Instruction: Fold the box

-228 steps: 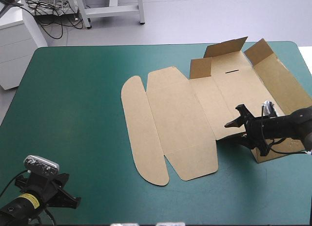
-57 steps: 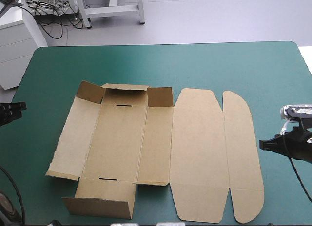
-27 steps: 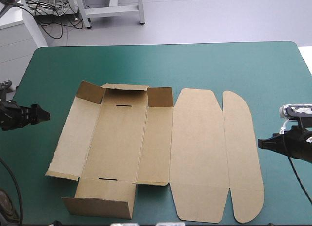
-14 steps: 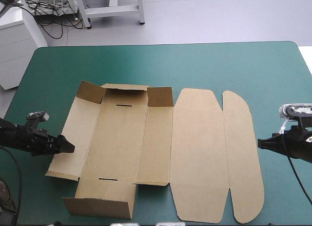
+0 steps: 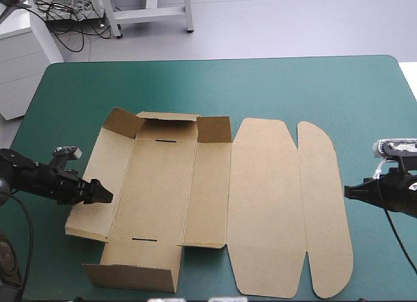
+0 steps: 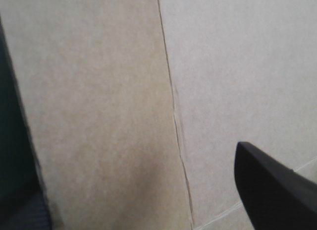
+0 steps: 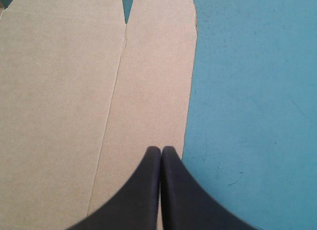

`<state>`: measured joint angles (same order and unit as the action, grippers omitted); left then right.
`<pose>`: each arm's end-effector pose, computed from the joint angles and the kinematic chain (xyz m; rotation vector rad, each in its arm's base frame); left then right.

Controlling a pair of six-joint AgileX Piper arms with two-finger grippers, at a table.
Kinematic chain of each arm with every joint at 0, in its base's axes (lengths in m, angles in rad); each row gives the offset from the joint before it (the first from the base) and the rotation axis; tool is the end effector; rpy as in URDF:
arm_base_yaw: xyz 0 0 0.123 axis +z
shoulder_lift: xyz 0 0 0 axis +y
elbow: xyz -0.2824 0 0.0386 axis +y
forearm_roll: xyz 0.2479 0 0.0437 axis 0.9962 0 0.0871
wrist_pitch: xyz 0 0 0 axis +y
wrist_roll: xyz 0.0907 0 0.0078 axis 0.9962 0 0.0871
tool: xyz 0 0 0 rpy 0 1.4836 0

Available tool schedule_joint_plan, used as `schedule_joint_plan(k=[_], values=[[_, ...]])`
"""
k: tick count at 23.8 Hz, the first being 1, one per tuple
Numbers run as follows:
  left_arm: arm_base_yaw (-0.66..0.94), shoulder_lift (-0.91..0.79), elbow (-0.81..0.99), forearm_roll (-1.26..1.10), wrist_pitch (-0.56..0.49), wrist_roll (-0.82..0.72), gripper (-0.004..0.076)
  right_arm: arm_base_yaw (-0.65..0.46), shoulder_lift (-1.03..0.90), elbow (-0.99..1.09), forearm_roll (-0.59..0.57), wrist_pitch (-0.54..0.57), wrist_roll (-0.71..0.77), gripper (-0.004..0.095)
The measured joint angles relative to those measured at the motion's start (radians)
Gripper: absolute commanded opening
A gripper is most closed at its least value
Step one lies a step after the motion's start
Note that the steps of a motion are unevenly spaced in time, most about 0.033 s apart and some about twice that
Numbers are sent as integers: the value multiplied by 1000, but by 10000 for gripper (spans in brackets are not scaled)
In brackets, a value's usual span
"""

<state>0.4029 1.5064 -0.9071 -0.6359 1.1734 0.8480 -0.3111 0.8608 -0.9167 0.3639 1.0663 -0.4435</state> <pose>0.2470 0.0510 0.2274 0.2203 2.7909 -0.7583 0.1461 -0.0172 0.3523 -0.0755 2.4079 0.1296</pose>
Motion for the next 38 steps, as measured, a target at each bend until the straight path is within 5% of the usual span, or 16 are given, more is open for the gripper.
schedule_joint_plan(k=[3, 16, 21, 22, 31, 38], values=[[0, 0, 0, 0, 0, 0, 405, 0, 0, 0, 0, 0, 0, -20], [-86, 64, 0, 21, -2, -12, 344, 0, 0, 0, 0, 2, 0, -20], [-88, 69, 0, 48, -29, -24, 102, 0, 0, 0, 0, 9, 0, -20], [-88, 69, 0, 49, -30, -27, -7, 0, 0, 0, 0, 9, 0, -20], [-104, 70, -29, 48, 0, -46, -10, 0, 0, 0, 0, 9, 0, -20], [-303, 73, -275, 255, -34, -152, -10, 0, 0, 0, 0, 9, 0, -20]])
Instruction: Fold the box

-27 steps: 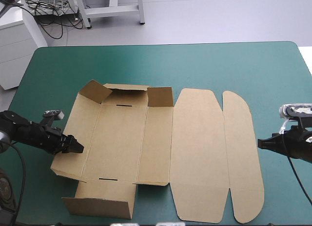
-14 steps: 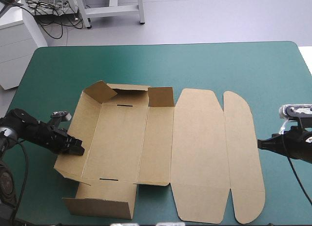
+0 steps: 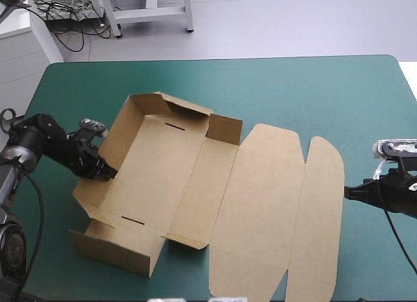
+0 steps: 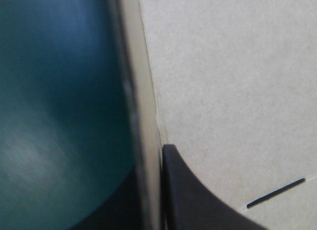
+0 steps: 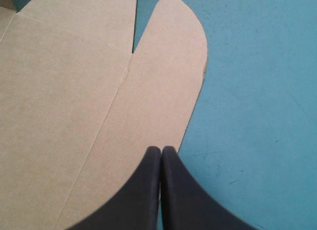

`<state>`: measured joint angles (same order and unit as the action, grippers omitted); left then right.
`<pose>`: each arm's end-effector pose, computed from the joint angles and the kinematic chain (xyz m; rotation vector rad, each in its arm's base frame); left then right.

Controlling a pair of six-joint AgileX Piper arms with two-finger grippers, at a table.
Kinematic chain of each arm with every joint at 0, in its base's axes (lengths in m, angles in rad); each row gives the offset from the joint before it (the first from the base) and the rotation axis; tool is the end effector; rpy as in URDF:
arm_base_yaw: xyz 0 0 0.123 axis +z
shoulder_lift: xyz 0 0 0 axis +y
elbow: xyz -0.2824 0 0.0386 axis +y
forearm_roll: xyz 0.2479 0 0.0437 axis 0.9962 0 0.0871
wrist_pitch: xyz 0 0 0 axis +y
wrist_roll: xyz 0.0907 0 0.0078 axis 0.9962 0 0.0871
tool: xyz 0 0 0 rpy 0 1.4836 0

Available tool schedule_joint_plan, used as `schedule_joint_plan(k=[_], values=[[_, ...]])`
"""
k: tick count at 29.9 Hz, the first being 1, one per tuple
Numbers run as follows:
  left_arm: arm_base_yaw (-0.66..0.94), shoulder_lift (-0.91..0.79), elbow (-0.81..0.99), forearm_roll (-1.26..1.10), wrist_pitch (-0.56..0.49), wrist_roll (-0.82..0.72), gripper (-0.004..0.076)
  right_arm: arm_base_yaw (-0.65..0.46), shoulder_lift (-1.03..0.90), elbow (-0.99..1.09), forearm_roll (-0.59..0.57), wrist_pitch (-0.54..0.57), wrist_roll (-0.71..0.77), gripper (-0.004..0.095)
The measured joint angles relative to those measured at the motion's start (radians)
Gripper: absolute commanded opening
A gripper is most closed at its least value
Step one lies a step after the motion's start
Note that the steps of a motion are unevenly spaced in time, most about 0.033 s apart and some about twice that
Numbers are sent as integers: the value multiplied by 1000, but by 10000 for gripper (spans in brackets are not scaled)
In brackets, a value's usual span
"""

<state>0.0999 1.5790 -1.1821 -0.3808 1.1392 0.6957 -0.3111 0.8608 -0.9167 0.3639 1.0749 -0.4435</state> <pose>0.3008 -0.0008 0.2648 0.6478 2.7911 -0.4067 0.1455 -0.0168 0.3518 -0.0778 2.4155 0.1340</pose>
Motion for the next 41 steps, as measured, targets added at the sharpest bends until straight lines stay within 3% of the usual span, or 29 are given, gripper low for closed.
schedule_joint_plan(k=[11, 21, 33, 41], values=[[-493, 6, -346, 457, -160, -149, -10, 0, 0, 0, 0, -4, 0, -20], [-852, 17, -402, 959, -299, -205, -10, 0, 0, 0, 1, -3, 0, -20], [-995, 100, -402, 1208, -362, -367, -10, 0, 0, 0, 5, 3, 0, -18], [-1017, 129, -331, 1443, -455, -625, -10, 0, 0, 0, 12, -31, 0, -18]])
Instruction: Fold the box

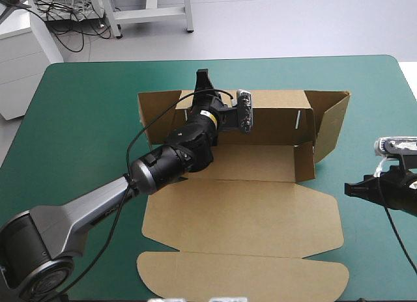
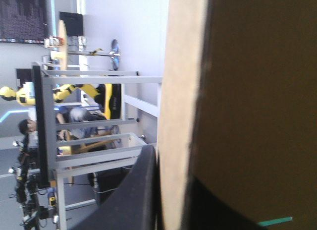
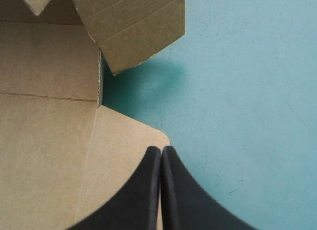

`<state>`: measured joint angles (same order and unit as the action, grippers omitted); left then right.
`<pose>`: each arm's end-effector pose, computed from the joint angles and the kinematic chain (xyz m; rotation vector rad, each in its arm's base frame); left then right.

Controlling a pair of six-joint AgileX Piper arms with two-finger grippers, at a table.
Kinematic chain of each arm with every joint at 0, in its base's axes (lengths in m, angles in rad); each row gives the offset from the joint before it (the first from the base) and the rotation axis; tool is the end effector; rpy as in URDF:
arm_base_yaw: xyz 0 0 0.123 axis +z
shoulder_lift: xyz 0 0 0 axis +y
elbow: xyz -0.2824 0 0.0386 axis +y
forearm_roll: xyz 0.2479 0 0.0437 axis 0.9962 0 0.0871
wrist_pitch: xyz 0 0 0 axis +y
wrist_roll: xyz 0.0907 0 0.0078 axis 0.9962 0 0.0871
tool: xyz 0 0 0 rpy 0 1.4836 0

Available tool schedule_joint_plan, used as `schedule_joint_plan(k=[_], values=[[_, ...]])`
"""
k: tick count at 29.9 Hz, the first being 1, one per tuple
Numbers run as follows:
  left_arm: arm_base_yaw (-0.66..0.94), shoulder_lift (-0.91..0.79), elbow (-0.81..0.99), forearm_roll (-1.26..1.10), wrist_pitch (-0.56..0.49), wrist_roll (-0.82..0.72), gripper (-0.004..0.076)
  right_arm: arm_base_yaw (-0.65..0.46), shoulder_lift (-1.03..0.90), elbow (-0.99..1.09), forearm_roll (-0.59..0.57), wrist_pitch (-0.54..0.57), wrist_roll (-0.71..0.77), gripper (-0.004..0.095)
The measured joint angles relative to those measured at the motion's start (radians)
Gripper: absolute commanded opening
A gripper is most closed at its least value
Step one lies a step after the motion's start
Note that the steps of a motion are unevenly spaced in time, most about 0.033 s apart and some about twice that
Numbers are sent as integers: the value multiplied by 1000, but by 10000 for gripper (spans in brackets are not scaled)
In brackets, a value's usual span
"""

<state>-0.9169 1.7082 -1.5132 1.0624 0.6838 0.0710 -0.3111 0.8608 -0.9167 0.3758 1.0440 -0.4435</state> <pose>0.2806 -0.2834 0.3568 1.4409 1.4329 0.6621 0.1478 -0.0171 0.3538 -0.0664 2.3838 0.1323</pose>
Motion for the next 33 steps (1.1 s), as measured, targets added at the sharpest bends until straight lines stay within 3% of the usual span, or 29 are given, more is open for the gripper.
schedule_joint_plan(k=[5, 13, 16, 20, 24, 33], values=[[-17, 1, 116, 246, -62, -227, -10, 0, 0, 0, 9, 0, 0, -8], [-17, 38, 164, 389, -85, -328, -10, 0, -1, 0, 71, 0, -48, 86], [-17, 58, 166, 415, -89, -332, -10, 0, -1, 0, 91, 0, -75, 240], [-17, 61, 166, 428, -89, -335, -10, 0, 0, 0, 118, -4, -82, 543], [-17, 61, 166, 432, -89, -336, -10, 0, 16, 0, 145, -7, -86, 716], [-17, 61, 166, 433, -86, -361, -10, 0, 88, 0, 182, -15, -89, 717]])
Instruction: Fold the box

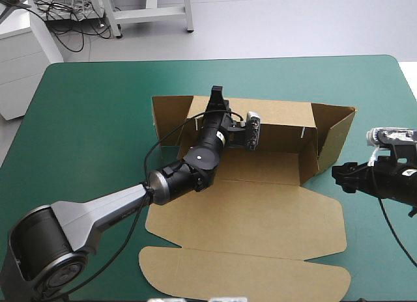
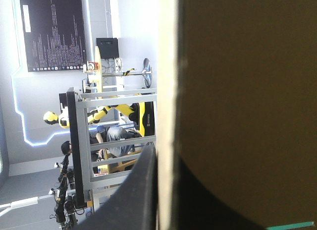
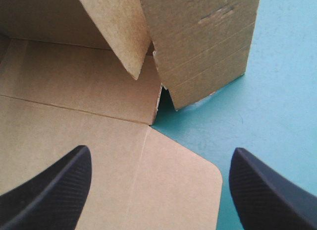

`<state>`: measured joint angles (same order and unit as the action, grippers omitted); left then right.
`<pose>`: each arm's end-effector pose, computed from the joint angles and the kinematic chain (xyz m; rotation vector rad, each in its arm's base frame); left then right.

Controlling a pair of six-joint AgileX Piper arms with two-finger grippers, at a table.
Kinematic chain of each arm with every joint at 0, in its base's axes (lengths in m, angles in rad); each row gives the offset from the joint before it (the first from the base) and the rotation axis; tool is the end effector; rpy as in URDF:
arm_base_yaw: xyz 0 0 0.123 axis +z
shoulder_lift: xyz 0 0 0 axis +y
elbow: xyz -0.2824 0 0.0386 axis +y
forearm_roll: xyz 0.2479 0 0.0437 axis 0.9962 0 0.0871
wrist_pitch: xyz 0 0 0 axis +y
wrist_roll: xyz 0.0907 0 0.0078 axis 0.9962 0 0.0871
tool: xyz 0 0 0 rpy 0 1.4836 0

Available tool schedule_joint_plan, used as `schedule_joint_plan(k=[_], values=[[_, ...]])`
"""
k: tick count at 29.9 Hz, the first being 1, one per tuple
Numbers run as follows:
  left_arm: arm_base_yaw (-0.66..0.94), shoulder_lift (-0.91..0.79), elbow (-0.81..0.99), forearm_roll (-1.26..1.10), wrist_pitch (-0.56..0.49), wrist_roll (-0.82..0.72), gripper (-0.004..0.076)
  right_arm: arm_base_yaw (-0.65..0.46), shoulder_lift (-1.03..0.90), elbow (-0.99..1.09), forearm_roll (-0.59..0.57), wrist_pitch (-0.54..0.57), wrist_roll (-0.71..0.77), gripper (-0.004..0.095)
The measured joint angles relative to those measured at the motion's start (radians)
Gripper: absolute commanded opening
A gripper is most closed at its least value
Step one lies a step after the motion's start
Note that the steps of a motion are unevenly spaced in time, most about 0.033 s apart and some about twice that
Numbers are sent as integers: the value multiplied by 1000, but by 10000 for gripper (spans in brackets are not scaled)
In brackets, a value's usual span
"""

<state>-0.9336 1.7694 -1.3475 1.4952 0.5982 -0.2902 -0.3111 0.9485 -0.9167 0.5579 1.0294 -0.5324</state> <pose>0.2835 -0.2969 0.3022 1.4821 1.2825 0.7496 0.1710 -0.0116 0.3472 -0.0915 2.3649 0.3292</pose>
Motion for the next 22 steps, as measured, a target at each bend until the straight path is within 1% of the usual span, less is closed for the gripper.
schedule_joint_plan(k=[3, 6, 9, 11, 15, 18, 22], values=[[0, 0, 0, 0, 0, -3, -10, 0, 9, 0, 36, -18, 0, 697], [0, 0, 0, -2, 0, -4, -10, 0, 12, -20, 87, -77, 6, 677], [0, 0, 0, -2, 0, -4, -10, 0, 25, -107, 125, -151, 16, 670], [0, 1, 0, -3, 0, -4, -10, 0, 52, -185, 131, -174, 35, 670], [0, 7, 0, 3, 1, -36, -10, 0, 158, -355, 129, -183, 92, 670], [0, 9, 0, 9, 8, -76, -10, 0, 261, -459, 126, -167, 123, 670], [-1, 12, 0, 18, 10, -92, -10, 0, 416, -566, 122, -137, 140, 670]])
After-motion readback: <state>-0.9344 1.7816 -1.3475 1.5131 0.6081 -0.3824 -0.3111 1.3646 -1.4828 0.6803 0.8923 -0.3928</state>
